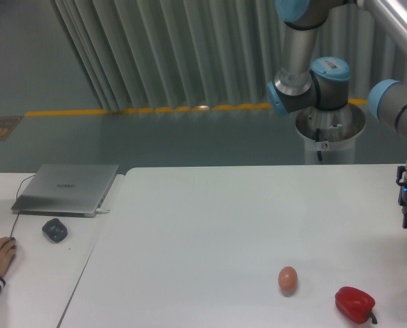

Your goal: Place the yellow pepper in a basket

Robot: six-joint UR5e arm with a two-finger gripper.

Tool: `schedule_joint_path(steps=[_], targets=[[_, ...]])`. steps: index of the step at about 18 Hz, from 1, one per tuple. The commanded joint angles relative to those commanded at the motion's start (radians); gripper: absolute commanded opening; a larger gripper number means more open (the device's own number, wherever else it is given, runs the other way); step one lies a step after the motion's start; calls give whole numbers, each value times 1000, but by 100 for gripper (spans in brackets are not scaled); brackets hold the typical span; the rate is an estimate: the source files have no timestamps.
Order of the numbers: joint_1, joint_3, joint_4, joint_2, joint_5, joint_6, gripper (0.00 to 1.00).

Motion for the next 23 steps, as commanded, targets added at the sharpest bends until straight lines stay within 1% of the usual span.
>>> schedule_joint_path(steps=[4,5,7,9,12,15,18,20,23], targets=[[2,2,6,-2,2,-12,100],[3,2,20,-5,2,-14,100],[6,-9,72,-14,2,-15,100],[12,-12,92,-20,2,-17,100],[14,17,95,-46,2,-17,100],[15,18,132,-72,0,-18,100],[21,35,156,-109,0,-23,100],[23,46,160,-124,2,-26,100],[26,46,161,-140,3,-47,100]])
